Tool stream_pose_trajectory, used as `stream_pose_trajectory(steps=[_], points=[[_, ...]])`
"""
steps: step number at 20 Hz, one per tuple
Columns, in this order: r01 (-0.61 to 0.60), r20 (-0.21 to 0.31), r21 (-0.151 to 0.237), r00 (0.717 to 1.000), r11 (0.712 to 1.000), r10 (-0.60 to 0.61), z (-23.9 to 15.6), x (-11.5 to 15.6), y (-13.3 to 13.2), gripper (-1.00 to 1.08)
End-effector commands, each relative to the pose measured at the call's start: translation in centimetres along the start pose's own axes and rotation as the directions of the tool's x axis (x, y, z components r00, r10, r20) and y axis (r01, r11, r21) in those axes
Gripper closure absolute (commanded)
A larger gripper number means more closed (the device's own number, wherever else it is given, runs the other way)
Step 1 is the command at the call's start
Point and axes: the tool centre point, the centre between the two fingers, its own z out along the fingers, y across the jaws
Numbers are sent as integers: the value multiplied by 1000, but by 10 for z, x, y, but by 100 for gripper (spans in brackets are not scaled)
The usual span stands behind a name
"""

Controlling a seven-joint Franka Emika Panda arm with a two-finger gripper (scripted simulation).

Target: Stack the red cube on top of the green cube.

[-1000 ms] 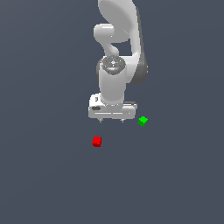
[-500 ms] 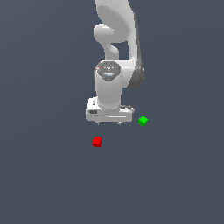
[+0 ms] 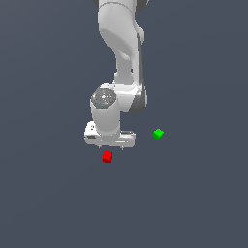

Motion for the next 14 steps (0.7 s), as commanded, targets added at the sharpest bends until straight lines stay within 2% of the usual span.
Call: stream_pose_trajectory(steps=[1, 7, 14], points=[[-11, -3, 3, 1000, 1000, 11, 11, 7, 9, -92], [-25, -6, 7, 1000, 1000, 25, 25, 16, 21, -92], [-27, -5, 7, 1000, 1000, 27, 29, 16, 22, -92]])
